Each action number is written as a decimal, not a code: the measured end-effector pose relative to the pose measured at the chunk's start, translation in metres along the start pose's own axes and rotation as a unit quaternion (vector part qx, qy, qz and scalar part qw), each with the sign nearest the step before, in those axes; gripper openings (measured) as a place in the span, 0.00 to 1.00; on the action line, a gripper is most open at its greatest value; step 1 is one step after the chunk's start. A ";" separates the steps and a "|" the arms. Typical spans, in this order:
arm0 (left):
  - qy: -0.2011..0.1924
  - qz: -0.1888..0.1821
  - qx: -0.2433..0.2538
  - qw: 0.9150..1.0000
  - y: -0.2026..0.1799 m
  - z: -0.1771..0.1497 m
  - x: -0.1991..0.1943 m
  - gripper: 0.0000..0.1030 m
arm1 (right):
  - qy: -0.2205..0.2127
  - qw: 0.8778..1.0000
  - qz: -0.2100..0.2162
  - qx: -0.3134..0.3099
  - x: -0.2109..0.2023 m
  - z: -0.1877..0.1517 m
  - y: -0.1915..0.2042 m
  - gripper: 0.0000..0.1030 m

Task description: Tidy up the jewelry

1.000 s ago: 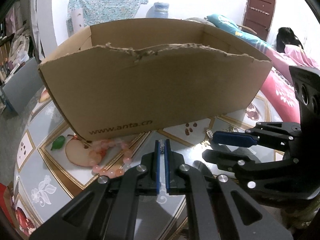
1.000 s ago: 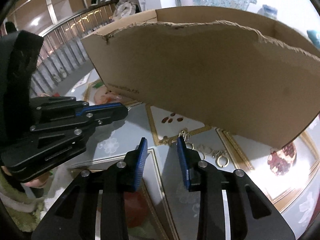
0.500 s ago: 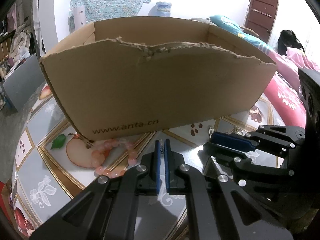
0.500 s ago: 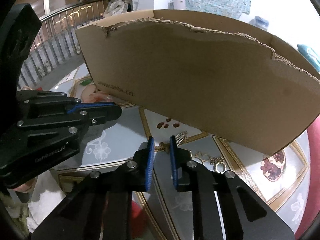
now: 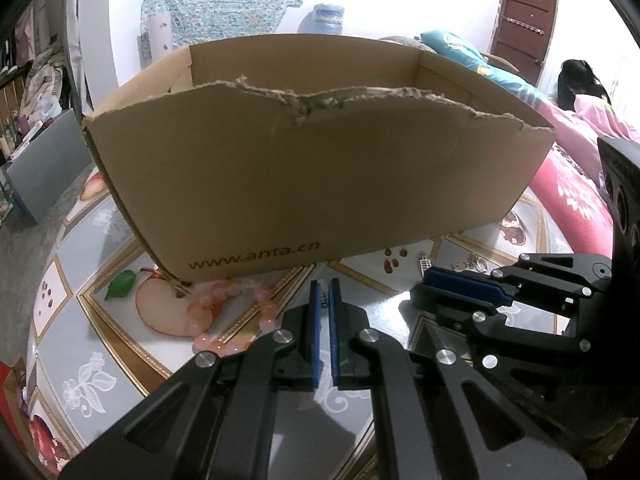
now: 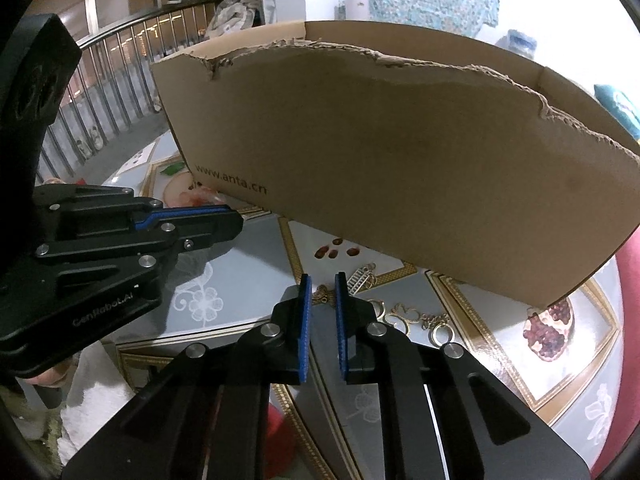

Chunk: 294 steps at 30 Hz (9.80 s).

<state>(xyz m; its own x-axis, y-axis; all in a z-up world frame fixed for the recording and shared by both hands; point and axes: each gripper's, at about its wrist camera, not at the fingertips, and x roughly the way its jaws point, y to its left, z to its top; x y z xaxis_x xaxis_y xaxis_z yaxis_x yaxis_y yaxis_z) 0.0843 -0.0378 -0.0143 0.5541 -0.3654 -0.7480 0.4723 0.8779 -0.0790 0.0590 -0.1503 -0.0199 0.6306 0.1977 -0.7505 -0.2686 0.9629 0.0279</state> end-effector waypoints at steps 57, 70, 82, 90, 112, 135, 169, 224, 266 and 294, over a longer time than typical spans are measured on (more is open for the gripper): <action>-0.042 0.010 0.008 0.999 -0.017 0.135 0.012 0.13 | -0.088 0.992 0.032 0.087 -0.038 0.098 -0.080 0.18; -0.075 0.008 0.011 0.997 -0.024 0.126 -0.026 0.20 | -0.131 0.986 0.052 0.088 -0.072 0.096 -0.080 0.29; -0.101 -0.011 0.014 0.995 -0.025 0.077 -0.084 0.22 | -0.181 0.972 0.104 0.110 -0.125 0.051 -0.105 0.31; -0.066 -0.054 0.026 0.996 -0.035 0.035 -0.074 0.23 | -0.136 0.974 0.118 0.137 -0.122 0.008 -0.117 0.31; 0.029 -0.036 0.085 0.995 -0.074 0.024 0.031 0.23 | -0.025 0.970 0.159 0.180 -0.056 -0.032 -0.094 0.29; 0.052 -0.063 0.068 0.994 -0.063 0.030 0.039 0.04 | -0.026 0.969 0.162 0.186 -0.059 -0.039 -0.097 0.29; 0.007 -0.128 -0.071 0.989 -0.001 0.019 -0.001 0.04 | -0.005 0.997 0.062 0.037 -0.033 -0.019 -0.041 0.23; -0.067 -0.180 -0.065 0.979 0.005 0.029 -0.064 0.04 | -0.069 0.996 0.056 0.029 -0.067 0.001 -0.030 0.08; 0.002 -0.133 -0.084 0.988 0.015 0.150 0.007 0.16 | -0.018 0.974 0.170 0.147 -0.029 0.135 -0.138 0.12; -0.062 -0.119 -0.023 0.991 -0.024 0.044 -0.082 0.17 | -0.057 0.974 0.165 0.144 -0.121 0.002 -0.093 0.29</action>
<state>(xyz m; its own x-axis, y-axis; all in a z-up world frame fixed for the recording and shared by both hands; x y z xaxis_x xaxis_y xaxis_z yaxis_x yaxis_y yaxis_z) 0.0577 -0.0421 0.0776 0.5121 -0.5963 -0.6183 0.5692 0.7746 -0.2756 0.0094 -0.2636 0.0702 0.6265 0.5078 -0.5913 -0.2652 0.8523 0.4509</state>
